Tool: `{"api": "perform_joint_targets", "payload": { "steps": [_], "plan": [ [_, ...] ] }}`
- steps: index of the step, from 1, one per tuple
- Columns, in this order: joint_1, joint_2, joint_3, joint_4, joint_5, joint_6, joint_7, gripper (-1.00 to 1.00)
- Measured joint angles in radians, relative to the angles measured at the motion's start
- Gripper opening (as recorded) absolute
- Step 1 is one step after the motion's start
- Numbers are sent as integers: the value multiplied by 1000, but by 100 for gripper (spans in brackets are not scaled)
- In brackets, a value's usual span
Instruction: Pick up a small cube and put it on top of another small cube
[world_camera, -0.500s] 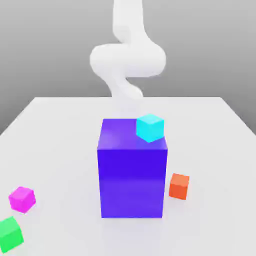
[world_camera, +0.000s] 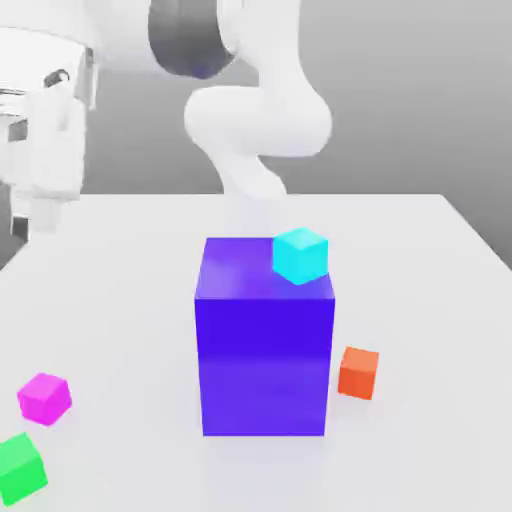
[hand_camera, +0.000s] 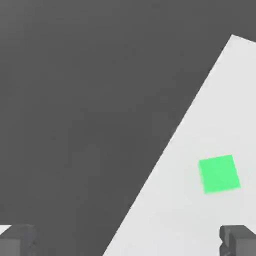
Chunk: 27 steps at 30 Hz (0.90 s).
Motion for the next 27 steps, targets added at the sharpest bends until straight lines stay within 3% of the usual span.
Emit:
{"api": "perform_joint_targets", "payload": {
  "steps": [9, 14, 15, 22, 27],
  "plan": [
    [-142, 329, -87, -87, 81, 154, 327, 0],
    [-191, 511, -41, -64, 152, 287, 310, 0],
    [-201, 542, -29, -58, 162, 311, 303, -100],
    [-203, 547, -27, -57, 163, 318, 303, -100],
    [-172, 391, -72, -90, 101, 195, 350, -100]
  ]
}}
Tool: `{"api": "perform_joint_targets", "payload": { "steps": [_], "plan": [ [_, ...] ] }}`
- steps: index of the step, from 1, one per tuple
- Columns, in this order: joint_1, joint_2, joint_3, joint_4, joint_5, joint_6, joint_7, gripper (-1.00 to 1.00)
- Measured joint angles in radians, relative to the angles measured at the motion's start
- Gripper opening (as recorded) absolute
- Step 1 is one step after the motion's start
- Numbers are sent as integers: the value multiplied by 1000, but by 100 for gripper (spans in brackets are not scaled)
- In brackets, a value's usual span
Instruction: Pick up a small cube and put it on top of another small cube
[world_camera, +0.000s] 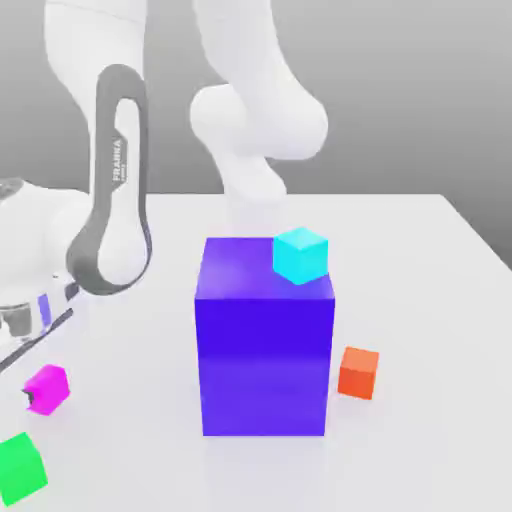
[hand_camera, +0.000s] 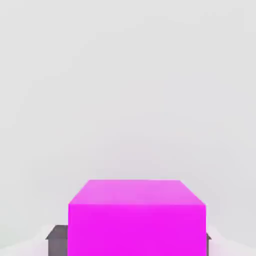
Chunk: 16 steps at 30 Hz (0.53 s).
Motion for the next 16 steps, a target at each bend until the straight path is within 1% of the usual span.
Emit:
{"api": "perform_joint_targets", "payload": {
  "steps": [2, 8, 10, 12, 13, 16],
  "plan": [
    [9, -19, 11, 38, -22, -57, -27, -100],
    [39, 14, 84, 247, -67, -232, -201, -100],
    [42, 57, 99, 285, -72, -226, -233, -100],
    [42, 122, 104, 297, -69, -173, -243, -100],
    [41, 153, 106, 301, -67, -145, -246, 100],
    [41, 153, 106, 301, -67, -145, -246, 100]
  ]
}}
